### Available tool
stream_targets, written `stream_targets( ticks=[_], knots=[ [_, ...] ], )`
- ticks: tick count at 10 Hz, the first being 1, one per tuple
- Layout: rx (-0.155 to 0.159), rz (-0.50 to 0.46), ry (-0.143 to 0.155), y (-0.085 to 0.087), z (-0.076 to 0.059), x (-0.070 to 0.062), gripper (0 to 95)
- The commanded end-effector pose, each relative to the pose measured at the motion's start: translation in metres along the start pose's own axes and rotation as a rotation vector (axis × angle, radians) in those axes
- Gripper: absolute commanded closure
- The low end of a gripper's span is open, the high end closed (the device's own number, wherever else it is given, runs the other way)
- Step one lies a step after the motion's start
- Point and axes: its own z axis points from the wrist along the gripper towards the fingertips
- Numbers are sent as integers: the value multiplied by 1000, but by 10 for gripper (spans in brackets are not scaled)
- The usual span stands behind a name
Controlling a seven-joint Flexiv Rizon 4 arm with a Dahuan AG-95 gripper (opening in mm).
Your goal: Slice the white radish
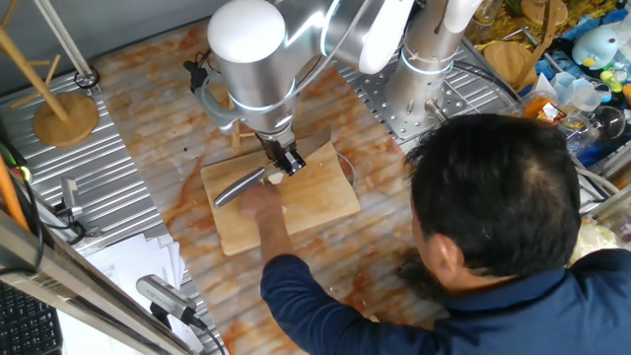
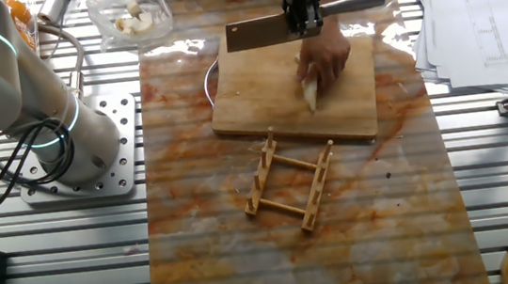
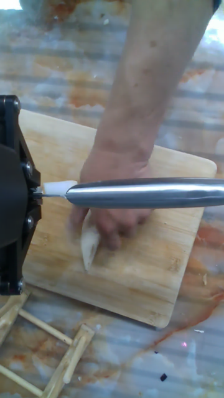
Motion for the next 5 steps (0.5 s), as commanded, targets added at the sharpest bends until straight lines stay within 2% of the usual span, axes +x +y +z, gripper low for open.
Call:
stream_targets(
  ticks=[1, 2, 5],
  knots=[
    [-10, 6, -10, 0, 0, 1, 950],
    [-20, 23, -9, 0, 0, 1, 950],
    [-21, 55, -16, 0, -1, 1, 950]
  ],
)
